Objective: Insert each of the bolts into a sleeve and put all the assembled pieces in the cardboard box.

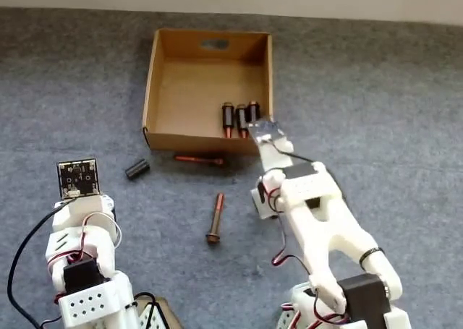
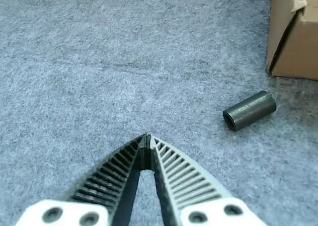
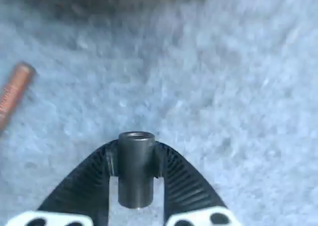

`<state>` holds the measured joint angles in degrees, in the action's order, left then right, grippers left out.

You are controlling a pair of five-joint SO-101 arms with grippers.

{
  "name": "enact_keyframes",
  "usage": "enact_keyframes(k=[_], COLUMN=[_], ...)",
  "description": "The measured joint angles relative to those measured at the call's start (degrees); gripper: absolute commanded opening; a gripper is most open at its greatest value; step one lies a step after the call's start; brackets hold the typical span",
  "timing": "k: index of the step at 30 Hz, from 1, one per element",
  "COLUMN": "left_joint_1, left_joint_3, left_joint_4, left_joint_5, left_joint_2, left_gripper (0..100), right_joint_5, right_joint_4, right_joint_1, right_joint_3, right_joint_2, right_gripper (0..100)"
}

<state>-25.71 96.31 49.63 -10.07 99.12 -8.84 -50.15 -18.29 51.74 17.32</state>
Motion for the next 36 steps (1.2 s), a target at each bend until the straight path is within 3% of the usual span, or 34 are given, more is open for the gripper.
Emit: enact_keyframes(k=[4, 10, 24, 36], left_joint_1=[0.0, 0.0, 0.0, 0.0], left_joint_3=[0.0, 0.0, 0.0, 0.0], left_joint_4=[0.0, 0.0, 0.0, 0.0], left_joint_5=[0.0, 0.0, 0.0, 0.0], left_joint_2=[0.0, 0.0, 0.0, 0.0], left_gripper=[1, 1, 1, 1], right_joint_5=[0.0, 0.09, -2.46, -6.24], right_joint_4=[4.22, 4.92, -0.88, 1.58], right_joint_1=[0.79, 0.53, 0.44, 0.44], right_joint_3=[5.8, 8.09, 6.68, 6.86], right_joint_2=[0.53, 2.29, 2.46, 2.37], right_gripper=[2.0, 13.7, 13.8, 13.8])
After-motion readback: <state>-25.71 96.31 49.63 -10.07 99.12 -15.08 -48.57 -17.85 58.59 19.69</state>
